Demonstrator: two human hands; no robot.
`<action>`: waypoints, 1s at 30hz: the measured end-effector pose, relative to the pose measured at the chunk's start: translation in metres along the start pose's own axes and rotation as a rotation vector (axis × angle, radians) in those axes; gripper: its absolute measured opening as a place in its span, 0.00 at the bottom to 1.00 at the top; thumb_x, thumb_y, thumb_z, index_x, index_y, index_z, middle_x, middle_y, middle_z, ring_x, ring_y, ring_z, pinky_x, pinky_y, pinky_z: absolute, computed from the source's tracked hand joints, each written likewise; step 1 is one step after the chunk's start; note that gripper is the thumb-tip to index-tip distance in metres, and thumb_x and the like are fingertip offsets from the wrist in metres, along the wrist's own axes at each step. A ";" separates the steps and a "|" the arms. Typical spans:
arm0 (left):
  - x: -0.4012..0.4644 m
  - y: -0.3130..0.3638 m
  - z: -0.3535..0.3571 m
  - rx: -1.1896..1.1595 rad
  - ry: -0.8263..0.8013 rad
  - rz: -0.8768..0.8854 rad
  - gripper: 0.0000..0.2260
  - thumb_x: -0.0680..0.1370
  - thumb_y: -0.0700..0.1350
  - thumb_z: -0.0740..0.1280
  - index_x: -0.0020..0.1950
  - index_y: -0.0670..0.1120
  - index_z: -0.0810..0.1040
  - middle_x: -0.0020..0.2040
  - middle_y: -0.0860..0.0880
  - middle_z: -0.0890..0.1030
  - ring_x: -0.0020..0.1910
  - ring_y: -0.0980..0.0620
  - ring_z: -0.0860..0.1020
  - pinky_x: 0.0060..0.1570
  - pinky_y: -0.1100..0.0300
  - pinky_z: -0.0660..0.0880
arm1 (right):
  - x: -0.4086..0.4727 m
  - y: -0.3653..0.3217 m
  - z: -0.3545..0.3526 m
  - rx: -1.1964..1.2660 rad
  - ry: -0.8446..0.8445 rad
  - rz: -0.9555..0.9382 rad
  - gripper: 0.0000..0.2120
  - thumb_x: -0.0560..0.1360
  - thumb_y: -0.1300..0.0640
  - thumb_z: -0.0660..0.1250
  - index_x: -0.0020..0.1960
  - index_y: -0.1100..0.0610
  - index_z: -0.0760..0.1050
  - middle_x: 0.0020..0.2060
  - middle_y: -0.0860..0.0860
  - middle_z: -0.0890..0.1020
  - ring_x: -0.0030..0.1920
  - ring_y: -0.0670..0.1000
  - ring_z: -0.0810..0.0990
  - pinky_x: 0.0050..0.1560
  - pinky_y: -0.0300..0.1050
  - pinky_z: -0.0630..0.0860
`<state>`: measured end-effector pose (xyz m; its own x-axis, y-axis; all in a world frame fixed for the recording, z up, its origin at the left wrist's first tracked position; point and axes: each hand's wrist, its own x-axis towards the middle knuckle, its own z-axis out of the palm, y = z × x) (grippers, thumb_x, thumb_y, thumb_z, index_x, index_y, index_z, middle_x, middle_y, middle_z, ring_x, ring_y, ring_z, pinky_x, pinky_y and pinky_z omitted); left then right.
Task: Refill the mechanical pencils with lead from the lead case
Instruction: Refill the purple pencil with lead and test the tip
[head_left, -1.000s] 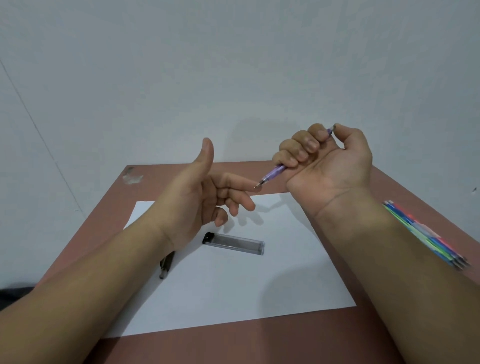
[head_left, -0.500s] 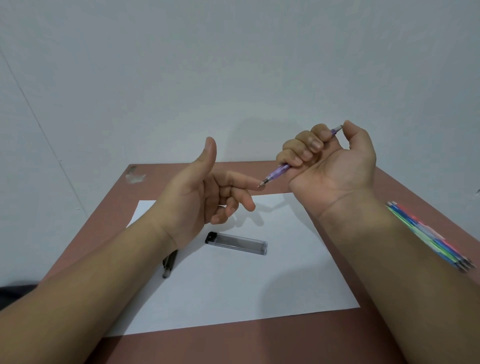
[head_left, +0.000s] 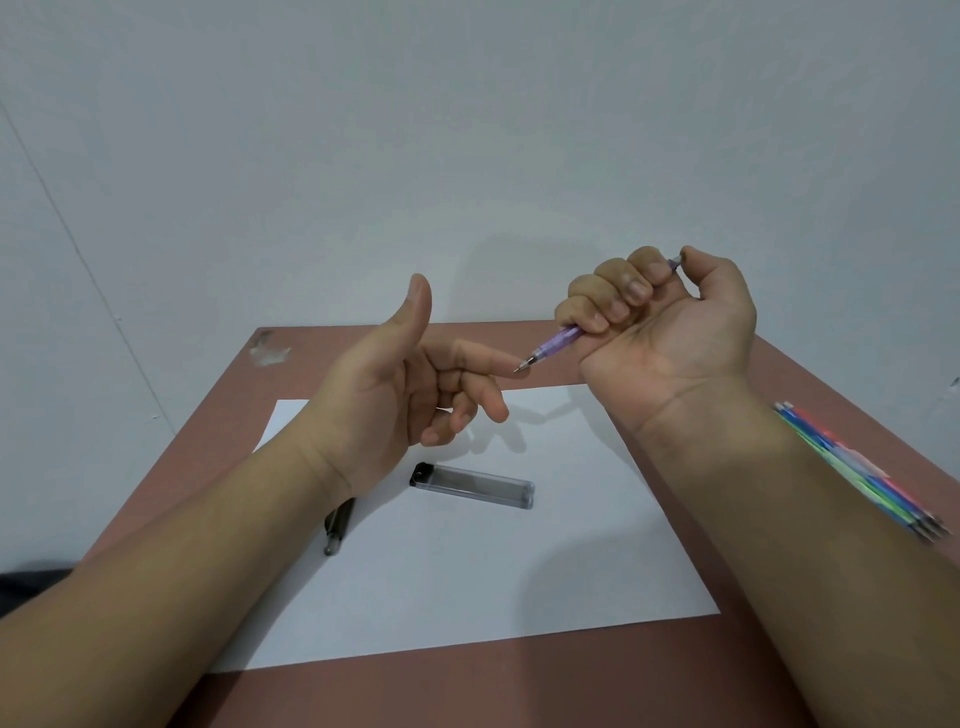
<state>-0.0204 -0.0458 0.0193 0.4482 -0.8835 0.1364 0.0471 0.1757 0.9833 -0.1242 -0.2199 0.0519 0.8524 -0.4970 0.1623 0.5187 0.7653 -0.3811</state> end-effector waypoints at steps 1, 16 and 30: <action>0.000 0.000 0.000 -0.002 -0.001 0.001 0.39 0.76 0.69 0.49 0.52 0.39 0.86 0.41 0.37 0.81 0.33 0.45 0.66 0.32 0.52 0.55 | 0.000 0.000 0.000 0.001 0.002 0.000 0.18 0.78 0.48 0.53 0.33 0.55 0.63 0.29 0.49 0.62 0.28 0.50 0.59 0.31 0.43 0.60; -0.001 -0.002 -0.002 0.009 -0.009 0.000 0.35 0.78 0.67 0.51 0.55 0.39 0.85 0.41 0.40 0.81 0.34 0.47 0.67 0.33 0.54 0.58 | 0.000 -0.001 0.001 0.014 0.018 -0.017 0.19 0.78 0.47 0.54 0.33 0.56 0.64 0.29 0.49 0.63 0.28 0.50 0.60 0.30 0.43 0.60; -0.002 -0.002 -0.001 -0.012 -0.027 0.003 0.34 0.77 0.67 0.52 0.53 0.41 0.86 0.39 0.41 0.81 0.34 0.48 0.68 0.35 0.51 0.55 | 0.002 0.000 -0.001 0.053 0.044 -0.004 0.20 0.79 0.48 0.53 0.32 0.56 0.64 0.28 0.49 0.63 0.26 0.50 0.60 0.29 0.42 0.60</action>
<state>-0.0205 -0.0442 0.0169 0.4245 -0.8941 0.1429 0.0565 0.1837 0.9814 -0.1227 -0.2213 0.0509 0.8472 -0.5167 0.1234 0.5260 0.7833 -0.3313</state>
